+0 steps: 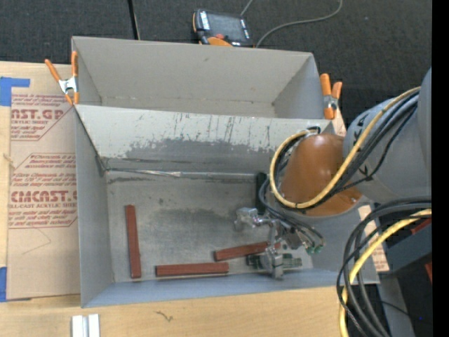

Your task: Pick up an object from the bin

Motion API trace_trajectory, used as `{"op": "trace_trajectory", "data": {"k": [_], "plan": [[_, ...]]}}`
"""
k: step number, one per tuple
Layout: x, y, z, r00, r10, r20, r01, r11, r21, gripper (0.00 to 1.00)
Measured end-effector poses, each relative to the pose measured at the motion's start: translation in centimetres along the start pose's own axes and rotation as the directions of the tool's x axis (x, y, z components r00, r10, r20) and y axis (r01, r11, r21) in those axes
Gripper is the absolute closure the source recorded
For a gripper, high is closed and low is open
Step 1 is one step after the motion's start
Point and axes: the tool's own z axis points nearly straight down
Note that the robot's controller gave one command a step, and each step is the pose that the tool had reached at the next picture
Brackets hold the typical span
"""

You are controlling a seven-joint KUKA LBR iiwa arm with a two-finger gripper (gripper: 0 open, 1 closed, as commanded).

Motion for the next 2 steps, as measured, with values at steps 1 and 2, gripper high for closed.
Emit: {"op": "trace_trajectory", "data": {"k": [1, 2], "plan": [[-0.4, 0.0, -0.5, 1.0, 0.001, 0.019, -0.001, 1.0, 0.004, 1.0], [0.3, -0.5, -18.5, 0.989, -0.145, 0.012, 0.145, 0.989, 0.007, 1.0]]}}
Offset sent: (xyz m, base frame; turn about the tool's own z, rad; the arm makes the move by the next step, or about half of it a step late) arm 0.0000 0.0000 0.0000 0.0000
